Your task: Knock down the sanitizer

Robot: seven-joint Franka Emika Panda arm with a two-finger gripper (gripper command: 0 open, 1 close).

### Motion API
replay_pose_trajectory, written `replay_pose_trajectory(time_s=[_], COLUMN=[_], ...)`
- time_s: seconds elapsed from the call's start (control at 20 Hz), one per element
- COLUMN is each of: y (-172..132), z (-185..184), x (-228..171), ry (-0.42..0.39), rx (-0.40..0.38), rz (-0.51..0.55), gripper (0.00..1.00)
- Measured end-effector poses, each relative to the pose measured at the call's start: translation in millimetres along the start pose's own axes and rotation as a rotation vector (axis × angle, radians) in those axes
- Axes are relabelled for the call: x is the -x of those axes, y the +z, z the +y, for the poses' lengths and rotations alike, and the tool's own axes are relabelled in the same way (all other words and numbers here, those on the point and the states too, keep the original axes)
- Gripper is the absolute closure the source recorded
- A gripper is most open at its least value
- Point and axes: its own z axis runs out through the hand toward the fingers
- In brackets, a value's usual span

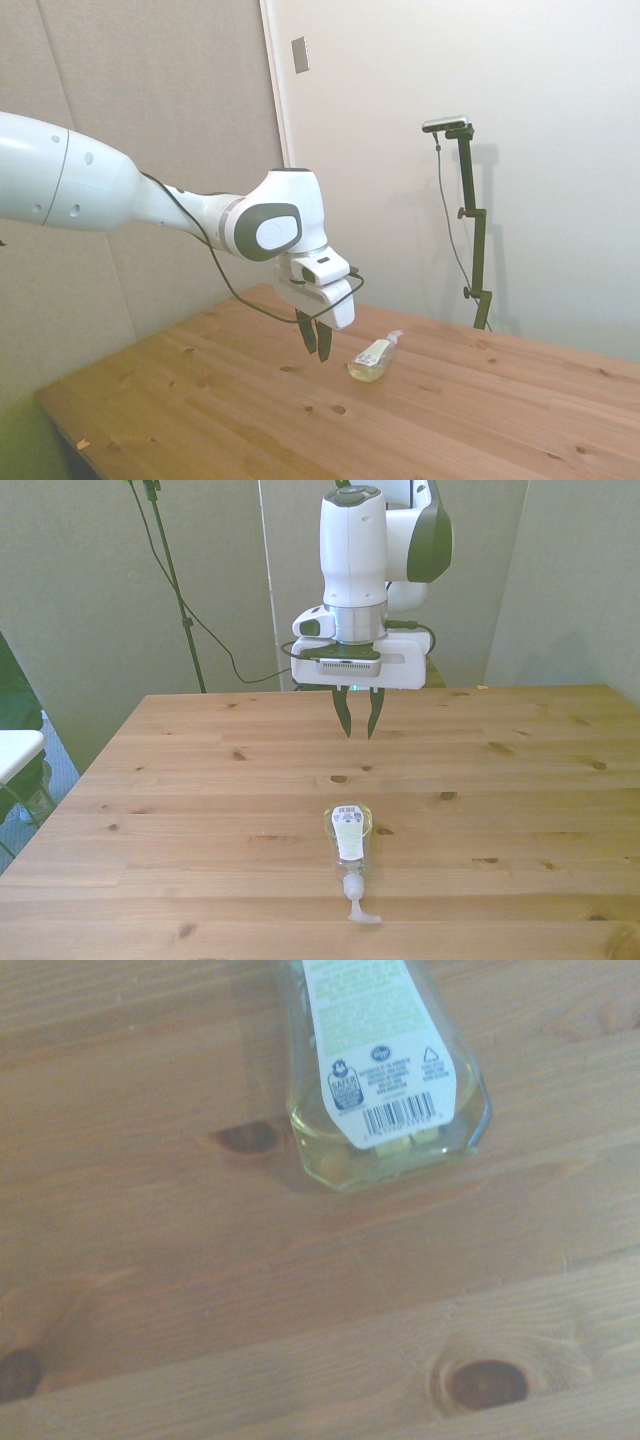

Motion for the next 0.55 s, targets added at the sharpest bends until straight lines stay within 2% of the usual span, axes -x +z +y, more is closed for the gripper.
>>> replay_pose_trajectory(time_s=[0.55], y=[8.8], z=[18.4], x=[57.7], ry=[-0.086], rx=[0.025], rz=[-0.039], gripper=[0.0])
